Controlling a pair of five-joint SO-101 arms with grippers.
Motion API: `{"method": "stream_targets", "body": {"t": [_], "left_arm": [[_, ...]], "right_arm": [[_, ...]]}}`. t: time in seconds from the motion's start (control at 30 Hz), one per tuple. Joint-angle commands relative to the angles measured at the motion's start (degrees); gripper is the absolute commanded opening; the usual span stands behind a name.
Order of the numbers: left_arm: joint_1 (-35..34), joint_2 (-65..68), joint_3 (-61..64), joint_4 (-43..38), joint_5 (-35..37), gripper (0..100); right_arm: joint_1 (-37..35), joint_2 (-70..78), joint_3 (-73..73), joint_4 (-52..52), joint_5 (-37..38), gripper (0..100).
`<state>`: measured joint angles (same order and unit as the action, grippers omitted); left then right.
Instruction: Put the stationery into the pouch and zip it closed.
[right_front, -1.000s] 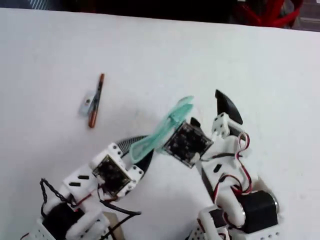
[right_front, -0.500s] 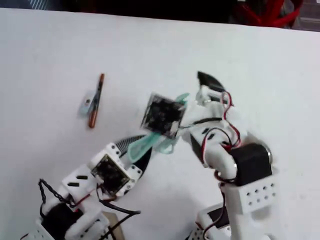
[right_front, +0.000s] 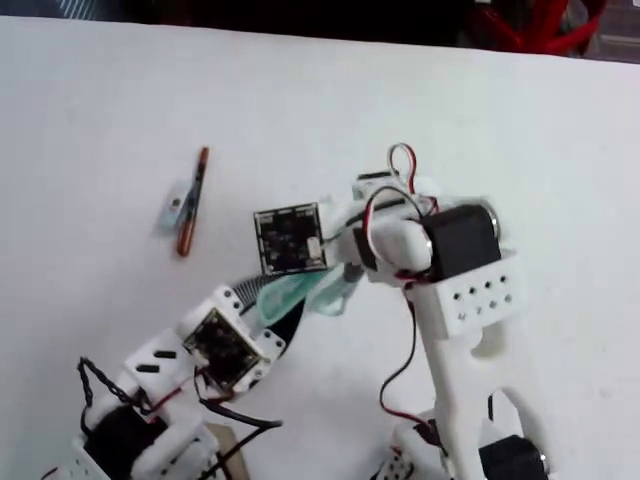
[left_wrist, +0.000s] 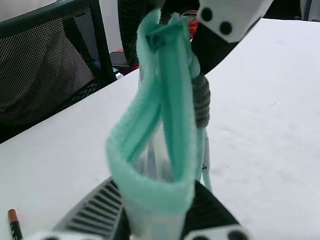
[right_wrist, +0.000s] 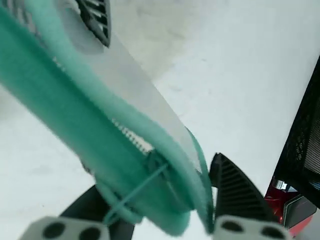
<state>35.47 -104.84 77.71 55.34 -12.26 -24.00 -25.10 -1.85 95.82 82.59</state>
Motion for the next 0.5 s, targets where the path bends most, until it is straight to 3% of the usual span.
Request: {"method": "stream_targets", "body": {"t": [0.0,0.07,0.23,0.37,0.47], "left_arm": [[-5.41,0.48,-1.58,-1.93,-0.44,2],[-7.52,0.48,-1.49,-3.25,-0.35,2],[-8.13,0.48,-1.49,-3.43,-0.09,7],[-8.75,0.48,-1.41,-2.99,9.14,19],[-10.68,0.48,-1.41,-2.64,12.48,23]], "right_arm": [[1.19,0.75,-1.67,0.66,3.87,9.0],[0.75,1.01,-1.49,1.36,3.96,1.6],[-0.66,-0.13,-1.41,2.68,3.96,1.9],[-1.36,-0.75,0.35,2.68,3.6,1.9],[-2.51,-0.48,-0.18,2.51,-1.58,1.9]]}}
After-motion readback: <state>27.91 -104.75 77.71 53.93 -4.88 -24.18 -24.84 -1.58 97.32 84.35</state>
